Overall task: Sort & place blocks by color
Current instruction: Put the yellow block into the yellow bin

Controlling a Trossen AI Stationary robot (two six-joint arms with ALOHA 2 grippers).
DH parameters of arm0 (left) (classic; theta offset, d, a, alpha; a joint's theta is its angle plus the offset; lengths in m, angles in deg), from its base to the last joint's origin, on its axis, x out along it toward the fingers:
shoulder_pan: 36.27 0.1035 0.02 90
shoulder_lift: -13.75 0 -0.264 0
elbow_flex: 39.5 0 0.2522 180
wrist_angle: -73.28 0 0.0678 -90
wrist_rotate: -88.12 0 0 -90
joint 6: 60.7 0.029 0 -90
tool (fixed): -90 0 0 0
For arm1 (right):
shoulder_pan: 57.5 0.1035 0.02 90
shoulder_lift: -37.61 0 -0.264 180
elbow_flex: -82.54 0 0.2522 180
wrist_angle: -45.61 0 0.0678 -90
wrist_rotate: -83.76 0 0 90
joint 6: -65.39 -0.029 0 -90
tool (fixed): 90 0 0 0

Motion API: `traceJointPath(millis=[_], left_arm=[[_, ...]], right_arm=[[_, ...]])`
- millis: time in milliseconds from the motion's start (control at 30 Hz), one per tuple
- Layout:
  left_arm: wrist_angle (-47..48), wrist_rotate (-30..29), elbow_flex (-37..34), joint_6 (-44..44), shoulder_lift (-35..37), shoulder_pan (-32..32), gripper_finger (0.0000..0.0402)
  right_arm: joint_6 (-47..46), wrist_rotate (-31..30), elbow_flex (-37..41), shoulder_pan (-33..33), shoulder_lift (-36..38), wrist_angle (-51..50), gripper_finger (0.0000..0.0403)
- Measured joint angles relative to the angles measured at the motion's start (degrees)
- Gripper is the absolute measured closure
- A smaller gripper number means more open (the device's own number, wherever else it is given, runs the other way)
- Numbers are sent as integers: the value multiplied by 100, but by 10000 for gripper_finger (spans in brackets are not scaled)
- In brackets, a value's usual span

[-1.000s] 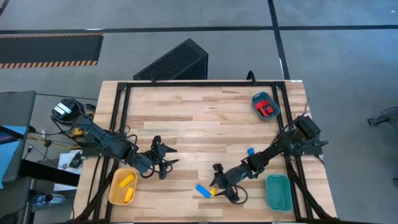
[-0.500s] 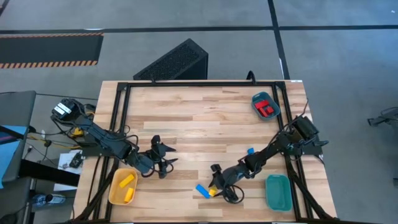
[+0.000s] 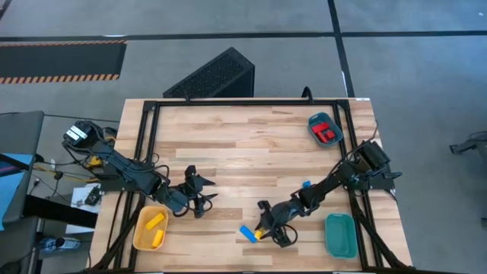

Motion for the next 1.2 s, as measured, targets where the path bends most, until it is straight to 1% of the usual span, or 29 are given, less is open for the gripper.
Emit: traceJointPath(millis=[133,267,367,467,667,767,867,1033,1200], left_arm=[[0,-8,0,2,0,0,208],[2,-10,0,2,0,0,208],[4,-10,0,-9,0,0,208],[31,-10,0,-50,0,0,208],[32,-14,0,-59,0,0,208],[32,-14,0,-59,0,0,208],[29,-14,0,-61,0,0,208],[26,-14,0,-76,0,0,208],[26,-14,0,-85,0,0,208]], right_arm=[[-81,24,5,-83,25,-22,250],[-126,-2,22,-184,126,-92,249],[251,-44,25,-187,262,-115,235],[496,-65,33,-137,315,-129,210],[515,-52,24,-134,257,-146,140],[437,-17,18,-139,260,-188,118],[443,44,20,-124,286,-130,110],[491,68,28,-129,331,83,108],[596,127,17,-154,504,-100,108]])
